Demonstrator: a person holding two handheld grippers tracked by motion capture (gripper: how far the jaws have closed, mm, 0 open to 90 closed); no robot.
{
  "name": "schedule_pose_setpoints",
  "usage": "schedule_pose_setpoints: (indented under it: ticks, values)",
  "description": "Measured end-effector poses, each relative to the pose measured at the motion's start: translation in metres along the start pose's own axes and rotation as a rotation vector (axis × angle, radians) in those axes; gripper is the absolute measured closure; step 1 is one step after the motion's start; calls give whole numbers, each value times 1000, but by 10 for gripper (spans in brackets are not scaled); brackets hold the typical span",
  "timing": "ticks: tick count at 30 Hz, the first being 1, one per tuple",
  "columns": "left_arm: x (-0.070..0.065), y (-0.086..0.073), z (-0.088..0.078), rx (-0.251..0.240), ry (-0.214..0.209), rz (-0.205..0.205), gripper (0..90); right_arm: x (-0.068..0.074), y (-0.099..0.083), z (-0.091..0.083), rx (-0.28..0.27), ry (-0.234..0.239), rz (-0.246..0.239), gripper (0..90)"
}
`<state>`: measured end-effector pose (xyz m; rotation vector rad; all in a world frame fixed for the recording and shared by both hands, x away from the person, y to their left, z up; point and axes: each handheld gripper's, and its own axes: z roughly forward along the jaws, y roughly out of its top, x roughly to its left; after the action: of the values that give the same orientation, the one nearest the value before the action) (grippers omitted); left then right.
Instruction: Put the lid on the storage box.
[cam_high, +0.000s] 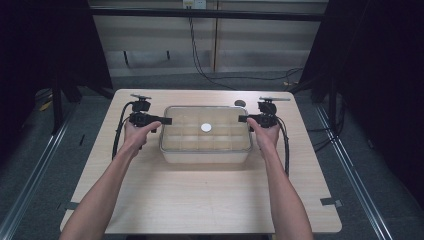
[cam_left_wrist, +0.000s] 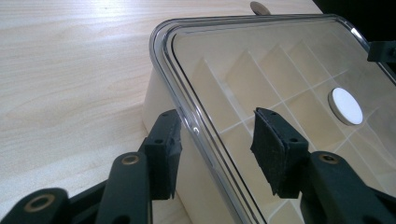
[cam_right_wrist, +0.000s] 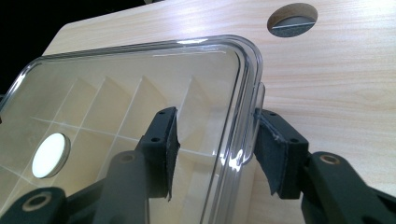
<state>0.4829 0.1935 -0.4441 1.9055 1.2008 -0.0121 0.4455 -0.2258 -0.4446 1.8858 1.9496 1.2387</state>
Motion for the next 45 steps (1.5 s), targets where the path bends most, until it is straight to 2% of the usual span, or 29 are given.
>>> schedule_pose_setpoints:
  ticks: [3,4,6,8,10,12,14,17,20,24,27,30,32,34,36,41,43,44,45]
  values:
    - [-1,-1,0,-4,1,2,509,-1,-1,0,-5,7,-4,508]
    - [-1,-1,0,-1,8,17,499,-1,-1,0,-6,6,-12,500]
    - [-2,-2,-1,-2,20,14,458,1,-1,1,-4,2,-32,470]
    - [1,-4,-2,-12,-24,-23,424,2,-2,1,-2,4,-50,437]
    - [1,-6,-4,-8,13,-8,409,3,-2,2,3,5,-61,398]
    - [2,-9,-5,-4,9,-2,369,3,-3,1,0,11,-70,376]
    - [2,-13,-7,-21,9,-14,352,3,-4,-3,-17,18,-76,350]
    - [0,-16,-10,-11,14,3,318,2,-5,-9,-30,21,-90,348]
    - [-4,-18,-16,-28,7,5,284,1,-7,-17,-61,21,-93,352]
    - [-10,-22,-23,-30,9,35,259,2,-9,-28,-90,18,-117,372]
    - [-15,-25,-29,-39,18,56,263,5,-11,-36,-109,60,-132,397]
    - [-19,-27,-37,-50,16,75,263,6,-13,-44,-114,72,-137,311]
    - [-23,-30,-43,-63,23,92,251,7,-16,-50,-112,66,-118,323]
    - [-26,-32,-49,-78,15,102,240,6,-20,-56,-120,90,-118,320]
    - [-29,-34,-54,-71,15,119,237,6,-25,-62,-131,93,-126,309]
    - [-35,-41,-67,-88,13,130,234,3,-35,-76,-111,128,-157,242]
    - [-36,-46,-70,-73,24,137,250,3,-40,-81,-104,114,-166,221]
    - [-38,-49,-72,-82,49,143,254,2,-42,-84,-106,113,-179,212]
    - [-38,-52,-73,-82,57,152,258,2,-44,-86,-106,109,-187,207]
